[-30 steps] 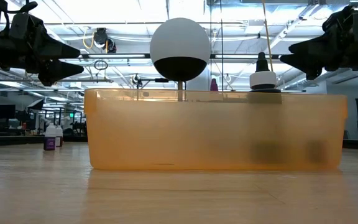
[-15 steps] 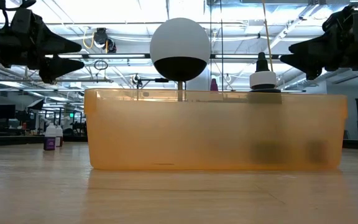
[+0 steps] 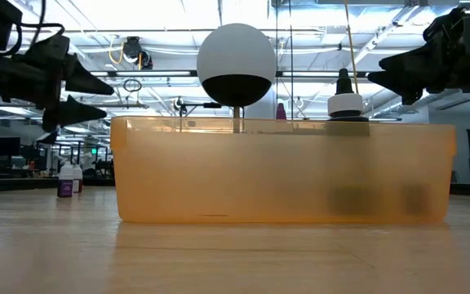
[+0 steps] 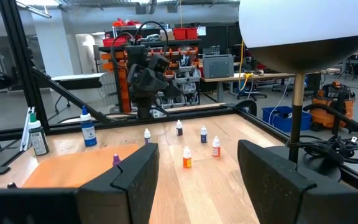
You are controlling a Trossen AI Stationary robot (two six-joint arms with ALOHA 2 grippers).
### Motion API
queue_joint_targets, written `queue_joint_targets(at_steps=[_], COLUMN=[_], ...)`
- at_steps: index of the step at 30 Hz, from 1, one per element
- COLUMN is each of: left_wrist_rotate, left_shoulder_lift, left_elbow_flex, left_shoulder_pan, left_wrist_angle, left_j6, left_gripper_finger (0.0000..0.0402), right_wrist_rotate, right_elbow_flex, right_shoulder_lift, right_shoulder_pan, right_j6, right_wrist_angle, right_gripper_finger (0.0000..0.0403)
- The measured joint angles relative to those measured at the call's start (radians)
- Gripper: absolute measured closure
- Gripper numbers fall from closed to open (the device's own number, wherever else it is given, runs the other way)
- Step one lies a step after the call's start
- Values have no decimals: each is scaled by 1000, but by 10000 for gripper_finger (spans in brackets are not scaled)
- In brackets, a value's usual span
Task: Pick & Place food coloring
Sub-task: Put the small orange food coloring bottle into the orange container
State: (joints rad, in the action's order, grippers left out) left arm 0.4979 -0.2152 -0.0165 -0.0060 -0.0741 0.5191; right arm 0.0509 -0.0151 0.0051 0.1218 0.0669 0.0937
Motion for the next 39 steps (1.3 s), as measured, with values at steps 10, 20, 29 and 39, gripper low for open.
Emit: queue_joint_targets(at_steps=[10, 20, 29, 39], left_wrist_rotate=[-299, -458, -479, -481], left_shoulder_lift=[-409, -1020, -1336, -1476], left_elbow_flex=[-461, -822, -958, -975], left_shoulder_pan=[226, 247, 248, 243], left_wrist_angle=[411, 500, 507, 493], left_j6=[8, -606, -675, -648], left_gripper_finger=[92, 92, 92, 92], right_wrist_rotate=[0, 0, 0, 0], right_elbow_flex=[0, 0, 0, 0], right_shoulder_lift=[0, 0, 0, 0], right_shoulder_pan=[0, 0, 0, 0], right_j6=[0, 0, 0, 0], right_wrist_angle=[0, 0, 0, 0], right_gripper_finger=[195, 195, 195, 195])
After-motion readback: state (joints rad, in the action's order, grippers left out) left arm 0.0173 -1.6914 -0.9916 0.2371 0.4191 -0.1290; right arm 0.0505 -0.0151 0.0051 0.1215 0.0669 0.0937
